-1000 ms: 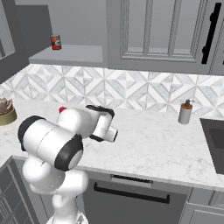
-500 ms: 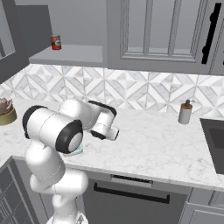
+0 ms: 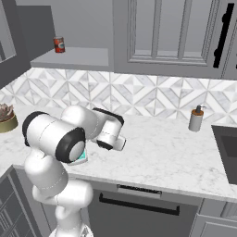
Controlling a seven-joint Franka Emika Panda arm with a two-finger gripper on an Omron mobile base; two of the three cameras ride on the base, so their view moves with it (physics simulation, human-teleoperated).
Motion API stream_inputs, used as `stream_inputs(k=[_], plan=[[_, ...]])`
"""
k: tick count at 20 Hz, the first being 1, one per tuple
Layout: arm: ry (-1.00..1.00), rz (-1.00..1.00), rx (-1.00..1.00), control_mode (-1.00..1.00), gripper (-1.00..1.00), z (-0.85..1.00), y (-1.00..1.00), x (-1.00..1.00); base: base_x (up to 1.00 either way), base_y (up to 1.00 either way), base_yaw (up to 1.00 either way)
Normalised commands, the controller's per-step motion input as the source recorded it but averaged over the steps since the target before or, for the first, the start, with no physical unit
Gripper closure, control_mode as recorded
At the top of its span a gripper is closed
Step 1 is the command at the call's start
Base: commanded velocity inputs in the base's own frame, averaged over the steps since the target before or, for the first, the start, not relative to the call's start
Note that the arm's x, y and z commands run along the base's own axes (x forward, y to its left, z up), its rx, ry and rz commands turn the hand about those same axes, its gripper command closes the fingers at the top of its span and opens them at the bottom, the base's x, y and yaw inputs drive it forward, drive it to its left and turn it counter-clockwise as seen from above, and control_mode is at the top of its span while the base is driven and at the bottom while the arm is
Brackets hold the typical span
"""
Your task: Pick the cereal and place it on the digital scale for weighing, and close the cabinet.
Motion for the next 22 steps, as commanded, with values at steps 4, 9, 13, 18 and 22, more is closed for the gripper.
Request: stream_inputs(k=[4, 9, 13, 18, 22], plan=[[-0.14, 0.0, 0.0, -1.0, 1.0, 0.0, 0.09, -0.01, 0.0, 0.0, 0.0], [-0.08, 0.0, -0.03, -1.0, 1.0, -0.03, 0.12, 0.0, 0.0, 0.0, 0.0], [-0.01, 0.0, -0.02, -1.0, 1.0, 0.0, 0.01, 0.0, 0.0, 0.0, 0.0], [0.01, 0.0, -0.02, -1.0, 1.0, 0.0, -0.04, 0.0, 0.0, 0.0, 0.0], [0.0, 0.0, -0.05, -1.0, 1.0, 0.0, 0.02, 0.0, 0.0, 0.0, 0.0]])
